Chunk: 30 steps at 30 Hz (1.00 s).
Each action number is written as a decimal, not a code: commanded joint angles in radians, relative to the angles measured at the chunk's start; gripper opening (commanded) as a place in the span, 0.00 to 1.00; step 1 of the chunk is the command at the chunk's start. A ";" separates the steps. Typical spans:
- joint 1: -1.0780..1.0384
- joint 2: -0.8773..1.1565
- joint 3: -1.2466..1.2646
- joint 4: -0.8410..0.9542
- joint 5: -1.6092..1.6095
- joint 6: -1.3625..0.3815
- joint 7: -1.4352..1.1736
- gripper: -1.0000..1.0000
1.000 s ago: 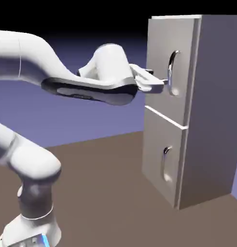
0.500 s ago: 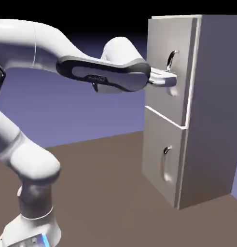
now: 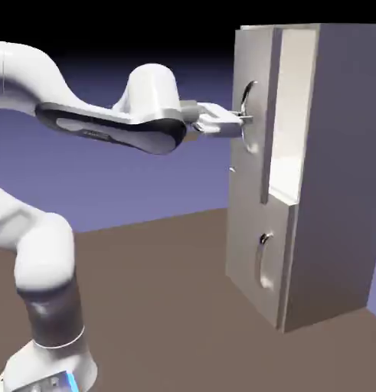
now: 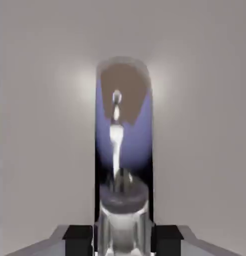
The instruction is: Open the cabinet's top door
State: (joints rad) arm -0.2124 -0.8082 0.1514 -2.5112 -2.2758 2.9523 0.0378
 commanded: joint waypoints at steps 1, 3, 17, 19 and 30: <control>-0.030 -0.019 0.027 -0.011 0.045 0.005 -0.023 0.00; -0.089 -0.057 0.077 -0.032 0.132 0.017 -0.069 0.00; -0.208 -0.268 0.242 -0.173 0.741 -0.031 -0.507 0.00; -0.175 -0.288 0.256 -0.192 0.828 -0.090 -0.575 0.00; -0.024 -0.354 0.464 -0.180 1.229 -0.558 -0.777 0.00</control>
State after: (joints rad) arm -0.2365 -1.1622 0.6151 -2.6909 -1.0498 2.3937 -0.7390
